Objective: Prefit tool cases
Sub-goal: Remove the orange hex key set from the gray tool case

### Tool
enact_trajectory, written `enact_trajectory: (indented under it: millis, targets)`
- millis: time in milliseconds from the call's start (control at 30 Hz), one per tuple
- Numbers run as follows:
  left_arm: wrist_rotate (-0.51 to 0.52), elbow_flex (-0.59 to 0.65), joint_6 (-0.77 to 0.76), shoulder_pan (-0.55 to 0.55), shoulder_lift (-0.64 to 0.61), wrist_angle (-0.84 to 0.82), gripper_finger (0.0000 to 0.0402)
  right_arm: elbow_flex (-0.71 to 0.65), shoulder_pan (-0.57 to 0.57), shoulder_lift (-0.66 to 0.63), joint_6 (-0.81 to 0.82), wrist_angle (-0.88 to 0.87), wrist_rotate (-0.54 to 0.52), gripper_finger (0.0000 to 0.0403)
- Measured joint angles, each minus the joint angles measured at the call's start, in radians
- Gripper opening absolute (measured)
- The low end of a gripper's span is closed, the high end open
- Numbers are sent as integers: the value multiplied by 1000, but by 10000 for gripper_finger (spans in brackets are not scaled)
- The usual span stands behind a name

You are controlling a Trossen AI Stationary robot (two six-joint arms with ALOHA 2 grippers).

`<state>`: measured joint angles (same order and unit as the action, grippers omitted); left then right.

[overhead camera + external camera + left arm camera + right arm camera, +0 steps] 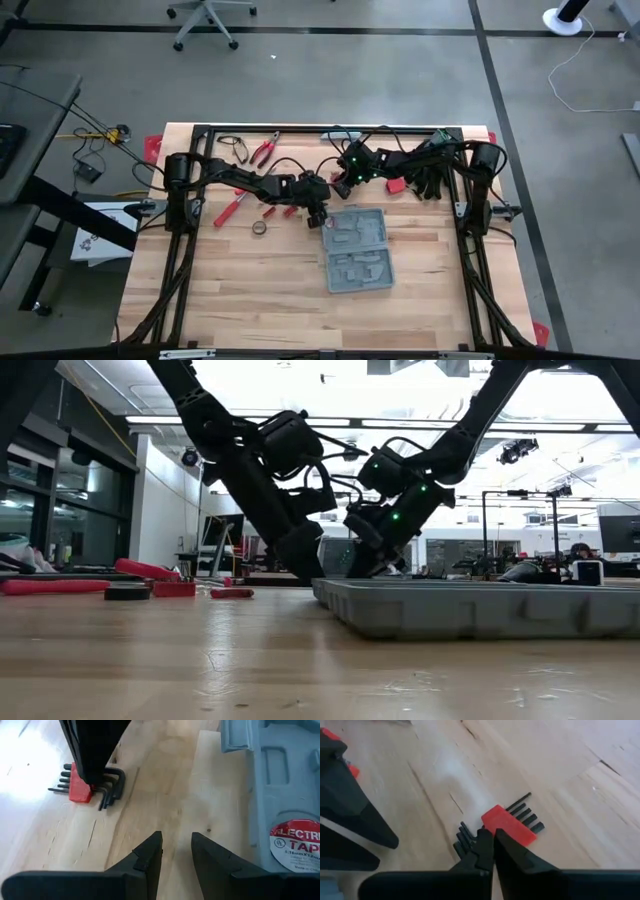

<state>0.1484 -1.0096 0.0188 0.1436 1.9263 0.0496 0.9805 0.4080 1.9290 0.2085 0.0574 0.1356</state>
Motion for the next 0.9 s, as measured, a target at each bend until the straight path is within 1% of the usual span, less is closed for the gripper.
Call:
enact_trajectory:
  millis: [167, 267, 333, 467, 567, 733, 833, 900]
  targets:
    - [28, 1, 36, 0, -12, 17, 99, -4, -9, -28, -26, -16, 6, 13]
    - [43, 1, 44, 6, -21, 29, 99, -4, -10, -37, -50, 11, 55, 16]
    - [44, 1, 45, 13, -24, 40, 99, -4, -10, -37, -51, 20, 95, 25]
    - [40, 1, 66, 28, -25, 86, 99, -4, -10, -37, -51, 9, 109, 60]
    - [40, 1, 80, 39, -25, 134, 99, -4, 0, -37, -53, 3, 110, 76]
    - [38, 1, 83, 61, -26, 178, 99, -4, 4, -38, -60, 46, 105, 78]
    - [34, 1, 83, 70, -25, 182, 99, -4, 4, -39, -64, 43, 48, 78]
    - [13, 1, 81, 74, -24, 184, 99, -4, 5, -39, -76, 37, 19, 78]
